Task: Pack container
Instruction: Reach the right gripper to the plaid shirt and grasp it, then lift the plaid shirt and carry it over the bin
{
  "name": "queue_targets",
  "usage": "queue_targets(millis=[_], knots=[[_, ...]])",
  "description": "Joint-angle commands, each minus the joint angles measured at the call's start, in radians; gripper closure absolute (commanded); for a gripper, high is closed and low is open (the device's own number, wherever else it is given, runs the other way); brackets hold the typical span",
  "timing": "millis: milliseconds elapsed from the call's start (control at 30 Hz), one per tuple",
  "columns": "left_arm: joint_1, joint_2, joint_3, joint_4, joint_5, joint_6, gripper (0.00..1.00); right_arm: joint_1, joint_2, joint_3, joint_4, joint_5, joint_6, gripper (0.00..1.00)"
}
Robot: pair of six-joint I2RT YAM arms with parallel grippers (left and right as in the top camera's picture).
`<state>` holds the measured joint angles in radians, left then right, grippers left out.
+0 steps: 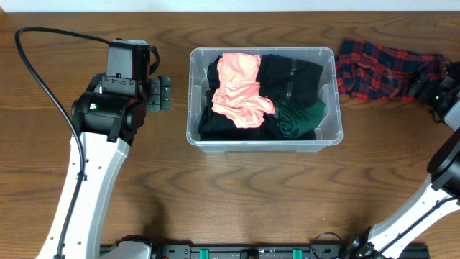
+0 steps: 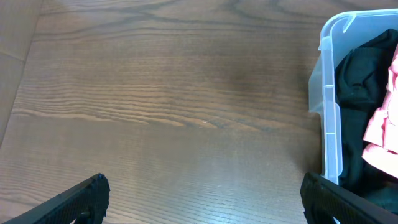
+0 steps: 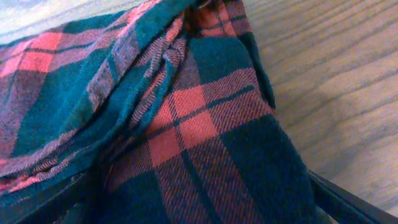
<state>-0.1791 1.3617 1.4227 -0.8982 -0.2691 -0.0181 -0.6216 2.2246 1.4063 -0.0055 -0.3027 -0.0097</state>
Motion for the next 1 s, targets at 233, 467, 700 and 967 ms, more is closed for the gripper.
queue_targets(millis=[233,467,700,967], knots=[[0.004,-0.003,0.016,-0.003,-0.013,0.01,0.02,-0.002,0.027,0.001,-0.047,-0.049,0.061,0.33],[0.004,-0.003,0.016,-0.003,-0.013,0.01,0.02,-0.002,0.011,0.001,-0.022,-0.192,0.061,0.58],[0.004,-0.003,0.016,-0.003,-0.013,0.01,0.02,-0.002,-0.08,0.001,-0.006,-0.244,0.061,0.99],[0.004,-0.003,0.016,-0.003,-0.013,0.01,0.02,-0.002,-0.27,0.001,-0.02,-0.315,0.062,0.99]])
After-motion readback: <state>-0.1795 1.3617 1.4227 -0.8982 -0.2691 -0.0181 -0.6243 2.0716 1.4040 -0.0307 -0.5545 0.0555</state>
